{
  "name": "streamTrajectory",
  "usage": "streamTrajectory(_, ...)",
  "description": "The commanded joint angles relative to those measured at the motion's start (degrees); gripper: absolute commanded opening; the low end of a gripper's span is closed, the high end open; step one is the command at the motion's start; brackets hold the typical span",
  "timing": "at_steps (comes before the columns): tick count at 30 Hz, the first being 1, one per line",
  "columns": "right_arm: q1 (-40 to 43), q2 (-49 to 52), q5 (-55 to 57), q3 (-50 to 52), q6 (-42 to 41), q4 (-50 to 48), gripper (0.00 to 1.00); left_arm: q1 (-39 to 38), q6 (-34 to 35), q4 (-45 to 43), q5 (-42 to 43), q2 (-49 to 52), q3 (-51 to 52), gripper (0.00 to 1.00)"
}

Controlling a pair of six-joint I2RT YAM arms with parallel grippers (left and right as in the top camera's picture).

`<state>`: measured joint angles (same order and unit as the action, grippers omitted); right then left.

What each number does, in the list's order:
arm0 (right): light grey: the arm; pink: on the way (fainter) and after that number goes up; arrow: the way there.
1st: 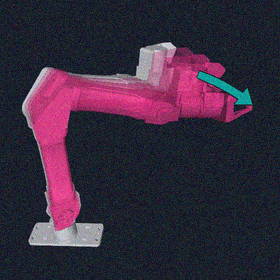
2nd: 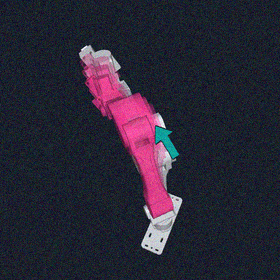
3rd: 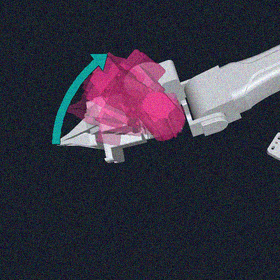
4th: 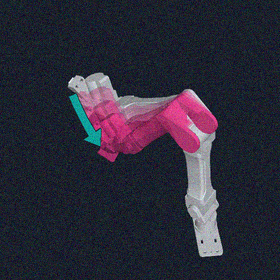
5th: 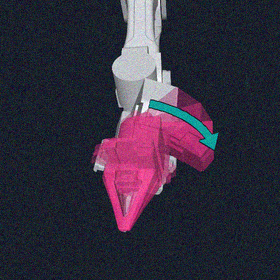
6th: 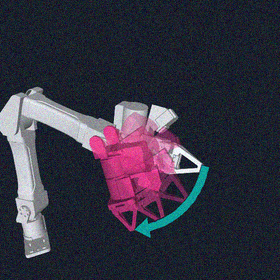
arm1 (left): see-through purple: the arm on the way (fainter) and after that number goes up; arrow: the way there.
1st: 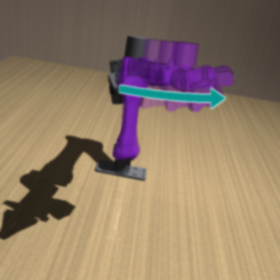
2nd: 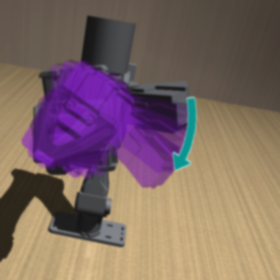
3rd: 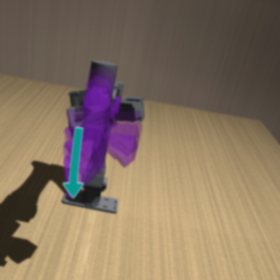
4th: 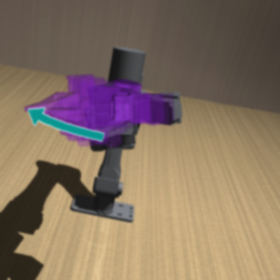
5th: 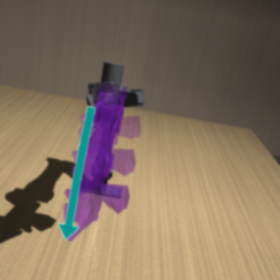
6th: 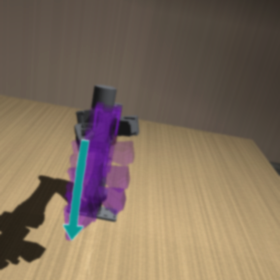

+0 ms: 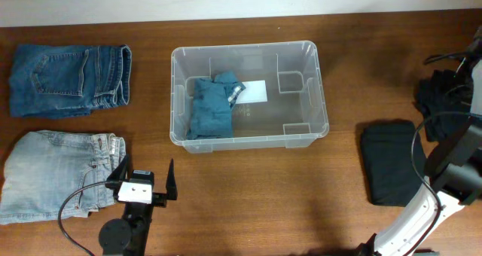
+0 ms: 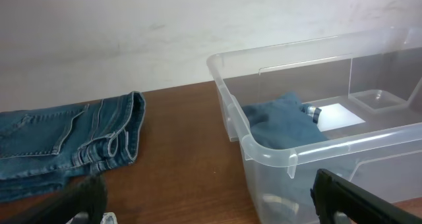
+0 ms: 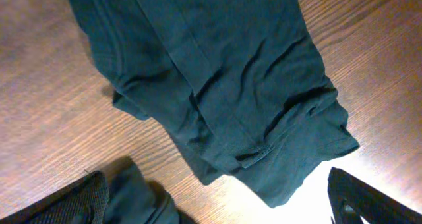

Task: Pack container
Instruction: 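Raise the right gripper out of the container and move right, then grasp the black folded garment at the right with the right gripper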

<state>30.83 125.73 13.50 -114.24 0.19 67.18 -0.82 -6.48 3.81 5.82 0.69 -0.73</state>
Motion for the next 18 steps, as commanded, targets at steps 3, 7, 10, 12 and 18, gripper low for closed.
streamTrajectory(3, -2.4, 4.8, 5.0, 0.5, 1.3, -0.6, 0.99, 0.3, -0.9, 0.1, 0.4, -0.3, 0.2, 0.99)
streamTrajectory(7, -3.1, 6.5, 5.7, 0.5, 2.7, -1.6, 0.99, 0.3, -0.9, 0.1, 0.4, -0.3, 0.2, 0.99)
streamTrajectory(10, -3.1, 7.1, 5.7, 0.5, 4.4, -2.1, 0.98, 0.3, -0.9, 0.1, 0.4, -0.3, 0.2, 0.99)
streamTrajectory(12, -3.1, 7.6, 5.7, 0.5, 5.6, -2.2, 0.98, 0.3, -0.9, 0.1, 0.4, -0.3, 0.2, 0.99)
streamTrajectory(18, -3.1, 9.9, 5.6, 0.5, 7.8, -2.3, 0.98, 0.3, -0.9, 0.1, 0.4, -0.3, 0.2, 0.99)
